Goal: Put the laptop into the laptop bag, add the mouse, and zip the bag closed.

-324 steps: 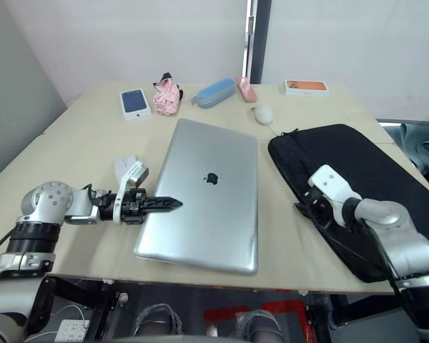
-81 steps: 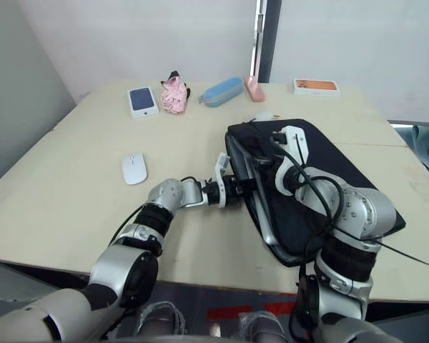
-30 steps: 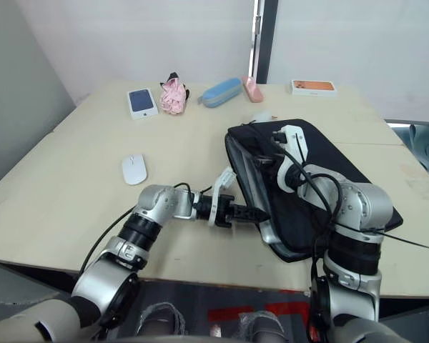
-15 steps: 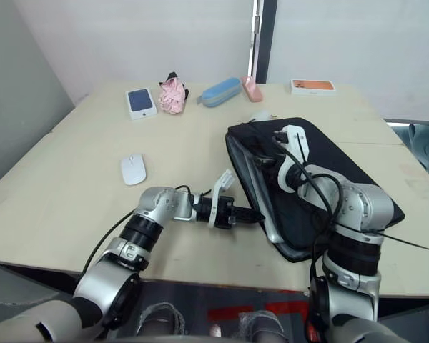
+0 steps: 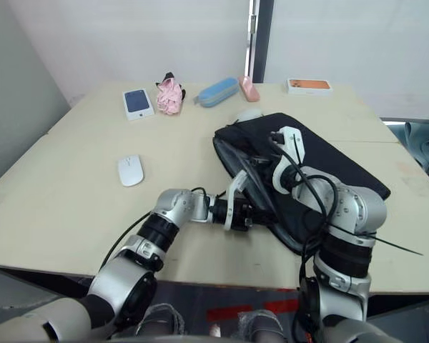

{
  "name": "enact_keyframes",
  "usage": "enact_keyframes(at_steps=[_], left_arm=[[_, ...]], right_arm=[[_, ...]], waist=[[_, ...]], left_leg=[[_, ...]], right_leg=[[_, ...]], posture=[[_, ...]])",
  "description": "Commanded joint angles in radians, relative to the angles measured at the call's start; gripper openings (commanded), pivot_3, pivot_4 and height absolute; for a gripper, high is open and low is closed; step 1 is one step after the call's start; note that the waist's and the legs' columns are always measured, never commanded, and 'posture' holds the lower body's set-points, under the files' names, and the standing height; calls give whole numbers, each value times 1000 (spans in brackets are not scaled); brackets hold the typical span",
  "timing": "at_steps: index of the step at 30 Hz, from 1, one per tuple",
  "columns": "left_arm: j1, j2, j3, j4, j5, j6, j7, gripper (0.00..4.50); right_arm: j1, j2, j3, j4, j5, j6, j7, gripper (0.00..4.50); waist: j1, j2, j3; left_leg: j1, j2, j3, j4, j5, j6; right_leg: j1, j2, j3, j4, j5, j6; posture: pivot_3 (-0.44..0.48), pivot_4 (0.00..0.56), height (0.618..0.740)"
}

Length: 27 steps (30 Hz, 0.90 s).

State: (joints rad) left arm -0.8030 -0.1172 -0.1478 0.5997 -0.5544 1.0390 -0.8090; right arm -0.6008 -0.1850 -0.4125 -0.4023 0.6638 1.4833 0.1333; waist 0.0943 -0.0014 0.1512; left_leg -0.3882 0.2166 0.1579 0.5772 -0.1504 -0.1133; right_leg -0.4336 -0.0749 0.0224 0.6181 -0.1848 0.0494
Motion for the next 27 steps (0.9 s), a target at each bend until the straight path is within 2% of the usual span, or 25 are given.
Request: enact_keyframes(at_steps=[1, 6, 9, 14, 19, 24, 27], left_arm=[[-45, -57, 7, -9, 5, -44, -8, 19], [-12, -12, -15, -74, 4, -44, -46, 19], [17, 27, -24, -140, -1, -36, -68, 783], [73, 158, -50, -292, 27, -61, -95, 2572], [122, 262, 1, -405, 26, -164, -104, 4379], [189, 379, 37, -492, 73, -315, -117, 4379], [263, 476, 140, -587, 78, -342, -45, 4379]], right_arm=[[-26, 5, -5, -43, 27, 1, 8, 0], [-26, -11, -3, -29, 15, -11, 13, 0], [-24, -22, 3, -21, 9, -21, 18, 0], [-25, -40, 10, -7, 4, -35, 30, 0], [-23, -61, 34, 9, 1, -55, 51, 0], [-2, -108, 109, 29, -4, -106, 103, 0], [30, -220, 254, 36, -44, -219, 222, 0]], waist=[[0, 0, 0], [1, 0, 0], [1, 0, 0], [1, 0, 0], [4, 0, 0], [1, 0, 0], [-4, 0, 0]], left_leg=[[0, 0, 0, 0, 0, 0], [0, 0, 0, 0, 0, 0], [-1, 0, 0, -1, 0, 0], [0, 0, 0, -2, 0, 0], [0, 0, 0, -2, 0, 0], [-1, 0, 0, -3, 0, 0], [-1, 0, 0, -3, 0, 0]], right_leg=[[0, 0, 0, 0, 0, 0], [0, 0, 0, 0, 0, 0], [0, 0, 0, -1, 0, 0], [0, 0, -1, -2, 0, 0], [0, 0, -1, -2, 0, 0], [-1, 0, -1, -3, 0, 0], [-1, 1, -1, -3, 0, 0]], posture=[[0, 150, 740], [0, 150, 740], [0, 150, 740], [0, 150, 740], [0, 150, 740], [0, 150, 740], [0, 150, 740]])
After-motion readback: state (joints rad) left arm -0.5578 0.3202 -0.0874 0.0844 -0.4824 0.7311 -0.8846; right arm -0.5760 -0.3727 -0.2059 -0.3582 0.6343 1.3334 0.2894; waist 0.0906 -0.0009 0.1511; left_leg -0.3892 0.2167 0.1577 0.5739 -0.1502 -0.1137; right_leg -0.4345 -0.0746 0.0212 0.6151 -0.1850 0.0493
